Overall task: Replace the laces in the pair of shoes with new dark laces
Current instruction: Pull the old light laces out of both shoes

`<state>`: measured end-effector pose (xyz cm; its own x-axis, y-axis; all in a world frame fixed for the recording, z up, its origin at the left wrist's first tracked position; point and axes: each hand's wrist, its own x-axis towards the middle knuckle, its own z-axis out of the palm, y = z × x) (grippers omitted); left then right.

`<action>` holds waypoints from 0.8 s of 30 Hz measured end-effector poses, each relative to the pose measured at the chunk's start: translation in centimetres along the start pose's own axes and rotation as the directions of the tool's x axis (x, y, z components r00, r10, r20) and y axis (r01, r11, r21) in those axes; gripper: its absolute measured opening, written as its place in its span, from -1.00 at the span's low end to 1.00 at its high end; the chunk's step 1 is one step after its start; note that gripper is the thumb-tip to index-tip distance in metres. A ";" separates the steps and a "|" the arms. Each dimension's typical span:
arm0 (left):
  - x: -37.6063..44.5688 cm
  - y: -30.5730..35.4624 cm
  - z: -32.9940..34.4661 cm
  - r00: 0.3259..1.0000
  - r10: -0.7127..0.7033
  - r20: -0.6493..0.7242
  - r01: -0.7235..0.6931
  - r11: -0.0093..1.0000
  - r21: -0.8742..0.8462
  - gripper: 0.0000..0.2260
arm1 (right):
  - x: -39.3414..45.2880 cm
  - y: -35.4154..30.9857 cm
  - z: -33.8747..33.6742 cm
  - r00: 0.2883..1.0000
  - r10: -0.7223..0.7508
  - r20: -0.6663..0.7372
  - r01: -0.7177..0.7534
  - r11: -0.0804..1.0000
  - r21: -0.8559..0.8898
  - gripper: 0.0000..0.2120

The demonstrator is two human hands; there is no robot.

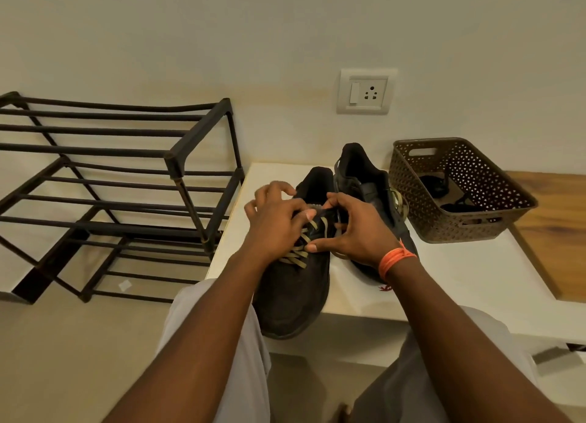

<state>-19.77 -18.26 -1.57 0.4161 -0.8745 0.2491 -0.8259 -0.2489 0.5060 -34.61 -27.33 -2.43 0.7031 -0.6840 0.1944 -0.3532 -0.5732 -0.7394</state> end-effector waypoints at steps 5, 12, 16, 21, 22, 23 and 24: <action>0.7 -1.0 -2.2 0.682 -0.528 -0.507 0.299 0.833 -0.465 -0.88 | -0.1 0.0 -0.2 1.000 0.006 0.002 -0.006 1.000 -0.005 -0.39; -0.6 -0.2 -0.6 0.994 0.059 -0.090 -0.061 0.998 -0.011 -0.76 | -0.1 -0.1 -0.1 1.000 -0.022 -0.005 0.022 1.000 -0.005 -0.36; -0.1 0.6 0.5 0.999 -0.011 -0.033 0.009 0.999 -0.039 -0.82 | -0.3 0.0 -0.2 1.000 -0.019 -0.012 0.020 1.000 0.013 -0.36; 0.7 -1.2 -1.9 0.873 -0.238 -0.425 0.143 0.959 -0.243 -0.84 | 0.0 0.2 -0.3 1.000 -0.012 -0.002 0.012 1.000 0.017 -0.40; 0.5 -1.3 -1.8 0.924 -0.154 -0.351 0.088 0.977 -0.196 -0.84 | 0.0 0.2 -0.3 1.000 -0.013 0.002 0.013 1.000 0.014 -0.40; 0.3 -1.1 -1.5 0.966 -0.061 -0.251 0.028 0.991 -0.134 -0.82 | 0.0 0.1 -0.3 1.000 -0.015 0.004 0.015 1.000 0.009 -0.40; 0.0 -0.8 -0.9 0.991 0.013 -0.135 -0.022 0.998 -0.066 -0.79 | 0.0 0.0 -0.2 1.000 -0.018 0.004 0.018 1.000 0.006 -0.39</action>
<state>-18.78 -17.71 -1.21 0.4529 -0.8134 0.3649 -0.8078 -0.2012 0.5541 -34.75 -27.49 -2.28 0.7120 -0.6717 0.2047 -0.3372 -0.5827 -0.7395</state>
